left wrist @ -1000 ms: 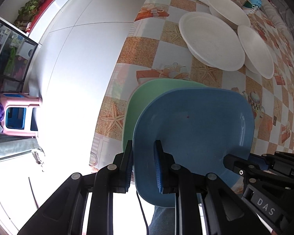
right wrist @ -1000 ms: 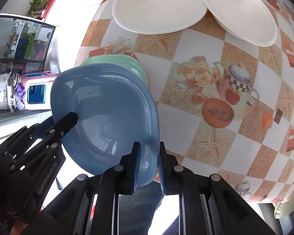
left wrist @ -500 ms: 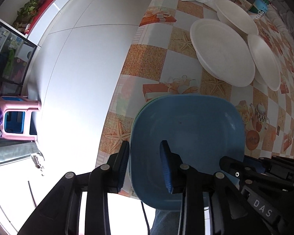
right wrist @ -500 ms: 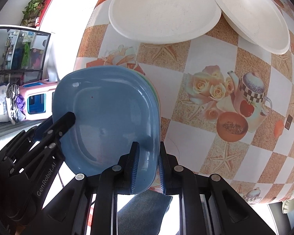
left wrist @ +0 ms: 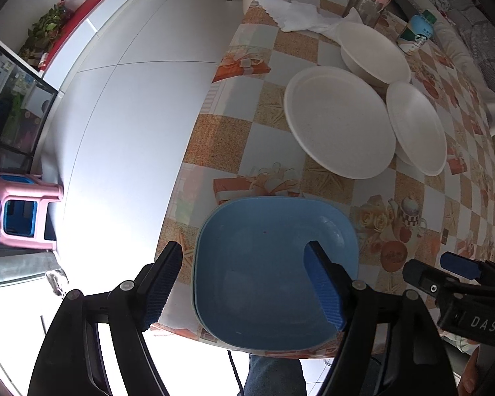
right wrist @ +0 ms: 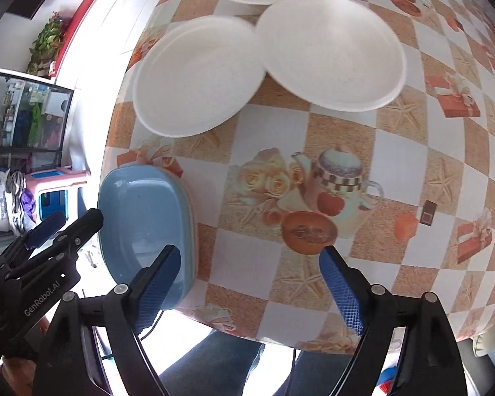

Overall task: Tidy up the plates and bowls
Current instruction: 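Move both grippers to a white round plate and grasp its rim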

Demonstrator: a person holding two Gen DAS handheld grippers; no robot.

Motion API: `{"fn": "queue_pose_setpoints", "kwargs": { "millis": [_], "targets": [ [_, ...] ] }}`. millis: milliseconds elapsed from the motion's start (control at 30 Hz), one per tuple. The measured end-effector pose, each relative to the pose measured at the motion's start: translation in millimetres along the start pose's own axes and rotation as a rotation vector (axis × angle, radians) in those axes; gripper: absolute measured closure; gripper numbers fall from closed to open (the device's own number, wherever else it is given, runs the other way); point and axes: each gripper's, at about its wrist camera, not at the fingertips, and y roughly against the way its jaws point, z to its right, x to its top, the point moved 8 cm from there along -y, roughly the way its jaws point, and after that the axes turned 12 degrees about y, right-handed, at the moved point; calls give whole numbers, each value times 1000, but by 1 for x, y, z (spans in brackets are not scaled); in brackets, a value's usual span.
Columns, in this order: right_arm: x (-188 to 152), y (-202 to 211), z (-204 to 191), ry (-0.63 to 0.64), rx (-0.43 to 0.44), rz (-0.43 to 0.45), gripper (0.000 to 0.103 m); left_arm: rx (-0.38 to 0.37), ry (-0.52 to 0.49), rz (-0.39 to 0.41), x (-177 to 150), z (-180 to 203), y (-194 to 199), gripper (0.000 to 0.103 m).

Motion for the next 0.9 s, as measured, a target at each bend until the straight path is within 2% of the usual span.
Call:
{"fn": "queue_pose_setpoints", "kwargs": {
  "millis": [333,467,667,900],
  "targets": [
    [-17,34,75,-173,-29,43,16,-42,-147,46,15,78,26,24],
    [-12,43,102,-197,-45,50,16,-42,-165,68,32,104,32,24],
    [26,51,130,-187,-57,68,16,-33,-140,82,68,135,28,24],
    [73,40,149,-168,-37,68,16,58,-201,118,103,169,2,24]
  ]
}}
